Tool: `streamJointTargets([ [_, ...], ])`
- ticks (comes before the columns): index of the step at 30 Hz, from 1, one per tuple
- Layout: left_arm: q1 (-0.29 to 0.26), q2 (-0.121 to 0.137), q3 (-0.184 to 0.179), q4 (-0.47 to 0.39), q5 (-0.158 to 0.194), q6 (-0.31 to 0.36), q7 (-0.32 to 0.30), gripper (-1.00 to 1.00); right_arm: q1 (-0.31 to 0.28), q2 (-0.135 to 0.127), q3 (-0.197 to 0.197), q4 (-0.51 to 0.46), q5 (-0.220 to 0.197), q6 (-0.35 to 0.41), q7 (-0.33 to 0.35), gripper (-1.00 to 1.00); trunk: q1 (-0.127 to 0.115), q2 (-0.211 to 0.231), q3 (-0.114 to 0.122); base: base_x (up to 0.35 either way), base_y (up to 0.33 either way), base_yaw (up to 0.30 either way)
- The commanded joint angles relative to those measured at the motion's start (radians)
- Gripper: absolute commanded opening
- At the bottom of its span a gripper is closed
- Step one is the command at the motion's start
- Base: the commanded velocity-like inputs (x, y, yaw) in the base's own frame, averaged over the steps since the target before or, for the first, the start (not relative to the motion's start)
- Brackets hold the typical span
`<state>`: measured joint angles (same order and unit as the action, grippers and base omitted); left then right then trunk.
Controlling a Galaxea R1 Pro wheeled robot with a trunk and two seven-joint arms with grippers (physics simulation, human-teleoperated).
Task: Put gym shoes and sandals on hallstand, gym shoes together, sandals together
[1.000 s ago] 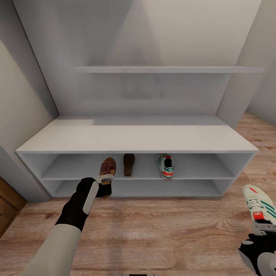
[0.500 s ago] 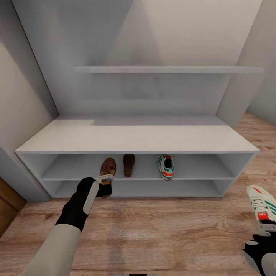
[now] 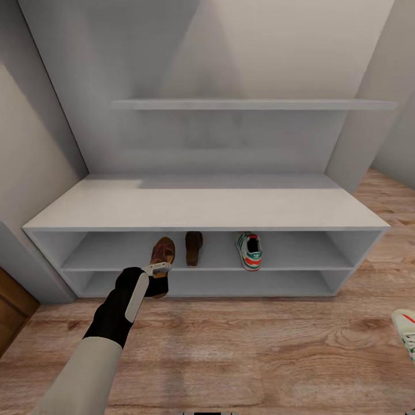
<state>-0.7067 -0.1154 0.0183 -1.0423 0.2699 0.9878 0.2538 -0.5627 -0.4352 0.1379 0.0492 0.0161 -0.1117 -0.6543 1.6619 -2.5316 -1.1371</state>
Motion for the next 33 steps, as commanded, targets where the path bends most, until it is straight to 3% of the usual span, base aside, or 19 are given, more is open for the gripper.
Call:
streamJointTargets([
  [1, 0.0, -0.001, 0.002, -0.001, 0.011, 0.003, 0.009, -1.0, -0.001, 0.0, 0.002, 0.005, 0.001, -0.006, 0.009, -1.0, 0.0, 0.0, -0.001, 0.0, 0.0, 0.0],
  [33, -0.001, 0.0, 0.006, 0.067, 0.01, 0.003, 0.009, -1.0, 0.0, 0.003, 0.002, 0.005, 0.001, -0.005, 0.03, -1.0, 0.0, 0.0, -0.001, 0.041, 0.0, 0.0],
])
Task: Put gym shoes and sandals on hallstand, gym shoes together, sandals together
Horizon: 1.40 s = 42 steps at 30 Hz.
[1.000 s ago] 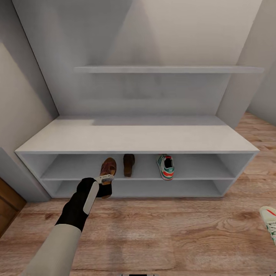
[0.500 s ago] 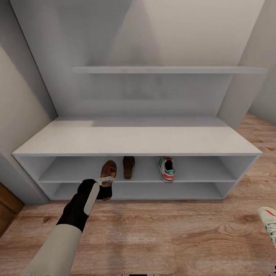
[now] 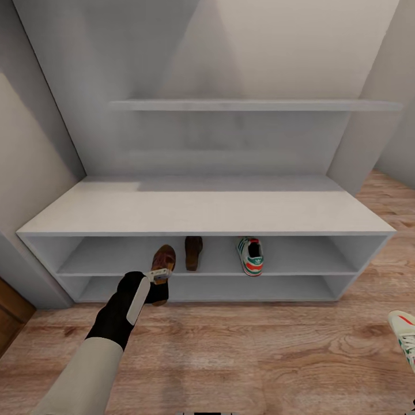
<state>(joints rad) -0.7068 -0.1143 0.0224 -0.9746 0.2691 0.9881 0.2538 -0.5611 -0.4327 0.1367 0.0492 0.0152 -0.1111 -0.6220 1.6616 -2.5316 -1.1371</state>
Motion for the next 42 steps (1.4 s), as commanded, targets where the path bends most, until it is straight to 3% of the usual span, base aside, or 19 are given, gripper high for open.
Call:
streamJointTargets([
  [1, 0.0, -0.001, 0.002, 0.0, 0.011, 0.004, 0.009, -1.0, -0.002, 0.0, 0.003, 0.005, 0.002, -0.006, -0.002, -1.0, 0.0, 0.0, -0.001, 0.183, 0.0, 0.0],
  [19, 0.0, -0.001, 0.003, 0.033, 0.013, 0.004, 0.009, -1.0, -0.002, 0.0, 0.003, 0.005, 0.002, -0.006, -0.002, -1.0, 0.0, 0.0, -0.001, 0.093, 0.0, 0.0],
  [42, -0.001, -0.001, 0.004, 0.044, 0.014, 0.007, 0.007, -1.0, -0.002, 0.0, 0.003, 0.005, 0.002, -0.006, -0.002, -1.0, 0.0, 0.0, -0.001, 0.005, 0.0, 0.0],
])
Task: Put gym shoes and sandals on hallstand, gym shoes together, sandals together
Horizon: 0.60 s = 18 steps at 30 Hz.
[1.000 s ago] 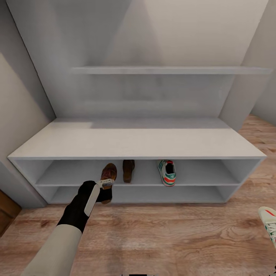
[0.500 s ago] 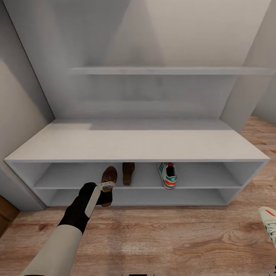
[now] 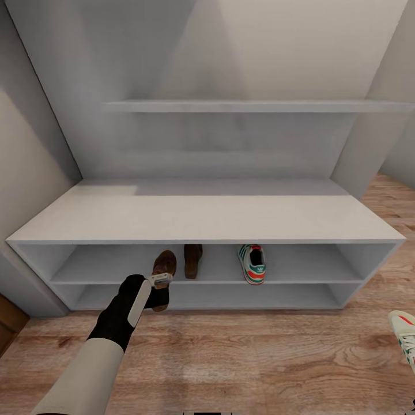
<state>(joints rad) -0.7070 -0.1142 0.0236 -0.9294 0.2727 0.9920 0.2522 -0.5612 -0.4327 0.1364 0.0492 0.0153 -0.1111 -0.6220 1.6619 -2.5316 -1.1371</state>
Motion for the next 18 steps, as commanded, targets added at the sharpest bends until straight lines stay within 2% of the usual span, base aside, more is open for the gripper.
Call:
streamJointTargets([
  [1, 0.0, -0.001, 0.002, -0.001, 0.011, 0.004, 0.009, -1.0, -0.002, 0.0, 0.003, 0.005, 0.002, -0.006, -0.002, -1.0, 0.0, 0.0, -0.001, 0.0, 0.0, 0.0],
  [18, 0.0, -0.001, 0.002, -0.002, 0.011, 0.007, 0.007, -1.0, -0.002, 0.0, 0.003, 0.005, 0.002, -0.006, -0.002, -1.0, 0.0, 0.0, -0.001, 0.0, 0.0, 0.0],
])
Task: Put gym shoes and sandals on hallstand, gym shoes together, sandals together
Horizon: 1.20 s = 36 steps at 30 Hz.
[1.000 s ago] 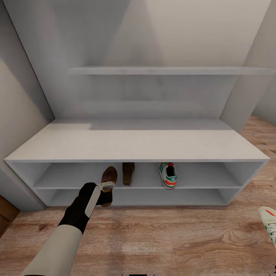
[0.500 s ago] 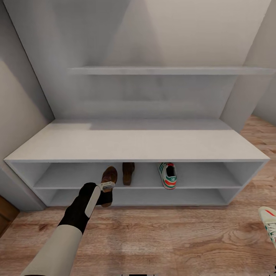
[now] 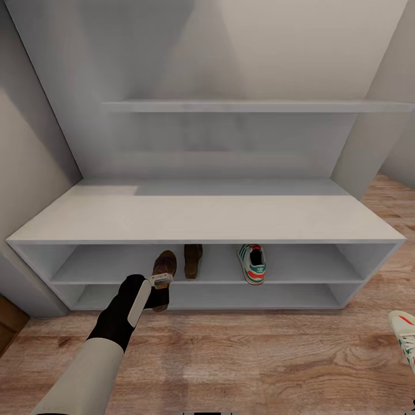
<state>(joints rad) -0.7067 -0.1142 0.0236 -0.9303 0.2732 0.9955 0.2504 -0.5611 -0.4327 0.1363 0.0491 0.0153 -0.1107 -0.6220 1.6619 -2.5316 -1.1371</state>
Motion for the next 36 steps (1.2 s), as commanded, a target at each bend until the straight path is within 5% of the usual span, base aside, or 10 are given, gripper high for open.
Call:
streamJointTargets([
  [1, 0.0, -0.001, 0.002, -0.001, 0.011, 0.003, 0.009, -1.0, -0.002, 0.0, 0.003, 0.005, 0.002, -0.006, -0.002, -1.0, 0.0, 0.0, -0.001, 0.0, 0.0, 0.0],
  [21, -0.001, -0.001, 0.001, -0.011, 0.014, 0.003, 0.009, -1.0, -0.002, 0.0, 0.003, 0.005, 0.002, -0.006, -0.002, -1.0, 0.0, 0.0, -0.001, 0.0, 0.0, 0.0],
  [27, -0.001, -0.001, 0.001, -0.012, 0.093, 0.003, 0.009, -1.0, -0.002, 0.0, 0.004, 0.005, 0.002, -0.005, -0.002, -1.0, 0.0, 0.0, -0.001, 0.0, 0.0, 0.0],
  [36, 0.0, -0.001, 0.001, -0.011, 0.111, 0.003, 0.01, -1.0, -0.002, 0.0, 0.003, 0.005, 0.002, -0.004, -0.002, -1.0, 0.0, 0.0, -0.001, 0.0, 0.0, 0.0],
])
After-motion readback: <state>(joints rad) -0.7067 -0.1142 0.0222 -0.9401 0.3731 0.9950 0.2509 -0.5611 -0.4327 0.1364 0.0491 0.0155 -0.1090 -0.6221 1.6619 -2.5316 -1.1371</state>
